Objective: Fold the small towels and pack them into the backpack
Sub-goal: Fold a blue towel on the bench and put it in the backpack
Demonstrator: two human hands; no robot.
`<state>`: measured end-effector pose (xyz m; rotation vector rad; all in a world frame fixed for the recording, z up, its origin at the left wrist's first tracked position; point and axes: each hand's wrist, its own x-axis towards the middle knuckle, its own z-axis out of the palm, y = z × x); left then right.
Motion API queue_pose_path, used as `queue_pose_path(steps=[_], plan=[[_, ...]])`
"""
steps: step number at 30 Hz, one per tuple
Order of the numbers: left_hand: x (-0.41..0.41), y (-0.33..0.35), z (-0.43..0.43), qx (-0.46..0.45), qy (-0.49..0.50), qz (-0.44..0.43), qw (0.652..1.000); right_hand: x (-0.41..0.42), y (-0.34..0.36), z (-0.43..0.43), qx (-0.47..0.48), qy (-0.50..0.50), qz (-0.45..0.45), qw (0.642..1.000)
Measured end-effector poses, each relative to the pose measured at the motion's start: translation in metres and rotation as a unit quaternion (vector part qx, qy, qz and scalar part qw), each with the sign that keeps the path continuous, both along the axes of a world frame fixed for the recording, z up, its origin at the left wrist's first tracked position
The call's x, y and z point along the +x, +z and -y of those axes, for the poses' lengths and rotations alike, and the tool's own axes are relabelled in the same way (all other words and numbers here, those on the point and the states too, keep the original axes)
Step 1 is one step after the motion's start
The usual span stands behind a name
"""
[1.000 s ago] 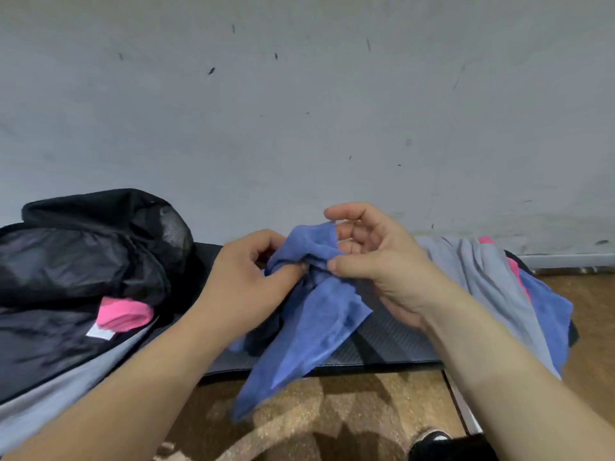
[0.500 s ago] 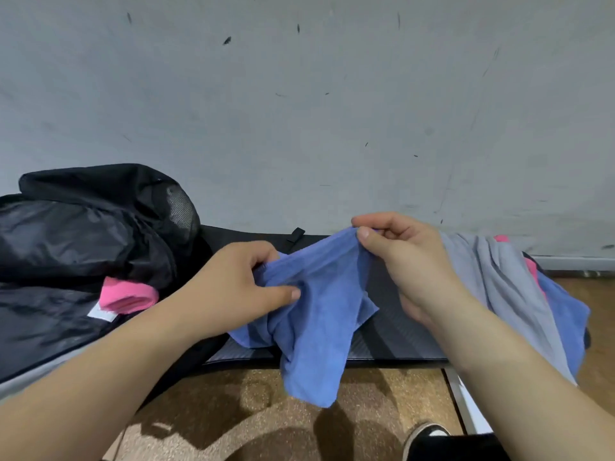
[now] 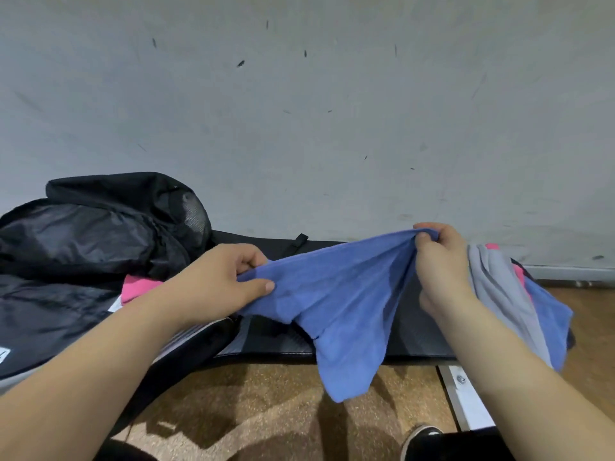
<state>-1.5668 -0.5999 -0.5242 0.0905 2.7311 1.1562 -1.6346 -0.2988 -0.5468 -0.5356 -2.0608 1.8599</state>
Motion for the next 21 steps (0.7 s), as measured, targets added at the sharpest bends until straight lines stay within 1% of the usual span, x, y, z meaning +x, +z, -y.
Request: queue_pose_path(steps=[1,2,4,5,6,8,9,10,12,13,15,17,18,19,21], plan=[[0.001,0.002,-0.002,0.031,0.024,-0.022,0.999,0.002,0.001,0.001,-0.024,0.008,0.008,1.0],[0.002,0.004,-0.005,0.078,0.048,-0.035,0.995,0.006,0.004,0.004,-0.025,0.031,0.02,0.999],[0.006,0.006,-0.012,0.173,0.073,-0.033,0.982,0.014,0.008,0.012,0.028,0.106,0.038,0.993],[0.008,0.007,-0.015,0.196,0.073,-0.029,0.977,0.019,0.007,0.016,0.071,0.148,0.036,0.986],[0.01,0.007,-0.018,0.202,0.068,-0.026,0.977,0.025,0.007,0.02,0.134,0.184,0.032,0.973],[0.013,0.007,-0.026,0.2,0.054,-0.027,0.978,0.037,0.008,0.028,0.282,0.245,-0.023,0.927],[0.014,0.007,-0.03,0.203,0.048,-0.027,0.978,0.042,0.009,0.034,0.307,0.29,-0.067,0.904],[0.014,0.007,-0.034,0.208,0.042,-0.024,0.977,0.048,0.011,0.041,0.288,0.351,-0.089,0.886],[0.015,0.008,-0.041,0.237,0.029,-0.007,0.971,0.058,0.014,0.053,0.17,0.467,-0.063,0.865],[0.015,0.009,-0.044,0.265,0.031,0.003,0.964,0.06,0.015,0.058,0.122,0.489,-0.05,0.862],[0.012,0.01,-0.047,0.335,0.065,0.019,0.94,0.057,0.016,0.063,0.091,0.459,-0.04,0.883],[0.006,0.009,-0.046,0.391,0.109,0.022,0.914,0.05,0.019,0.06,0.101,0.415,-0.043,0.903],[0.003,0.007,-0.045,0.4,0.111,0.029,0.909,0.046,0.018,0.057,0.105,0.406,-0.048,0.907],[0.001,0.004,-0.044,0.399,0.095,0.043,0.911,0.044,0.018,0.056,0.096,0.4,-0.05,0.91],[0.001,-0.003,-0.047,0.359,0.036,0.071,0.93,0.045,0.018,0.056,0.025,0.396,-0.051,0.916]])
